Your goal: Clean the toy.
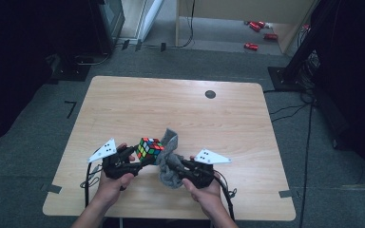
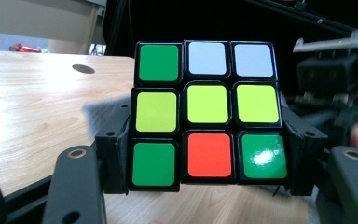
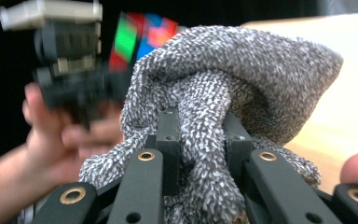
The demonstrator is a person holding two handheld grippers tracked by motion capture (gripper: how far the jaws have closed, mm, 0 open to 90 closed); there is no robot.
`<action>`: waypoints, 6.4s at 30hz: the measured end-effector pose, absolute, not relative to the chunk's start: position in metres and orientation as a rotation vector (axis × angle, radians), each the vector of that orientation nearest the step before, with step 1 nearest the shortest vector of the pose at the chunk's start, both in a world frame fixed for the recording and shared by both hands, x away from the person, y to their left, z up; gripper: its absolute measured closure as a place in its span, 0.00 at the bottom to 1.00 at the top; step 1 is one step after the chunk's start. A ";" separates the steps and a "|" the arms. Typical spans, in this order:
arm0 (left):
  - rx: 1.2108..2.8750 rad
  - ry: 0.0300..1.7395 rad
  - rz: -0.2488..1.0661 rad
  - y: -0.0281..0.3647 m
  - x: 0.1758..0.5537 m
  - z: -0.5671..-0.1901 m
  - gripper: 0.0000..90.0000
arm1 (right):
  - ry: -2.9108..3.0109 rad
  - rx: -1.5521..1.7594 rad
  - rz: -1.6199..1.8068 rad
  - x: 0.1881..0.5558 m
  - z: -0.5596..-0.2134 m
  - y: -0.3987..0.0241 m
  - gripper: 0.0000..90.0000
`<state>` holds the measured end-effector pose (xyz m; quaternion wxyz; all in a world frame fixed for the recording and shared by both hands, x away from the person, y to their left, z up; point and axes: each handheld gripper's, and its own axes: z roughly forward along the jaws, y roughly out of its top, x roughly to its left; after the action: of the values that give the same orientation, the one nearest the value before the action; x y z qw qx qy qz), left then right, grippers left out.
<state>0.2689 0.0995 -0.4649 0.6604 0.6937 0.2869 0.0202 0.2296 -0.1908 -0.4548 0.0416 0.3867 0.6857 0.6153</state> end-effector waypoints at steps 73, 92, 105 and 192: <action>1.900 0.397 0.399 0.048 0.229 -0.461 0.38 | 2.036 1.152 1.749 0.221 -0.429 -0.195 0.83; 1.915 0.393 0.409 0.047 0.230 -0.463 0.38 | 2.039 1.130 1.753 0.217 -0.424 -0.193 0.83; 1.895 0.401 0.388 0.050 0.235 -0.465 0.38 | 2.045 1.193 1.699 0.221 -0.429 -0.194 0.83; 1.751 0.718 -0.002 0.062 0.270 -0.446 0.38 | 2.047 0.658 1.373 0.218 -0.465 -0.159 0.15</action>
<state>0.2699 0.0624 -0.4465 0.5847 0.7507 0.3076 -0.0008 0.2184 -0.1586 -0.4651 0.2910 0.2467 0.7677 0.5149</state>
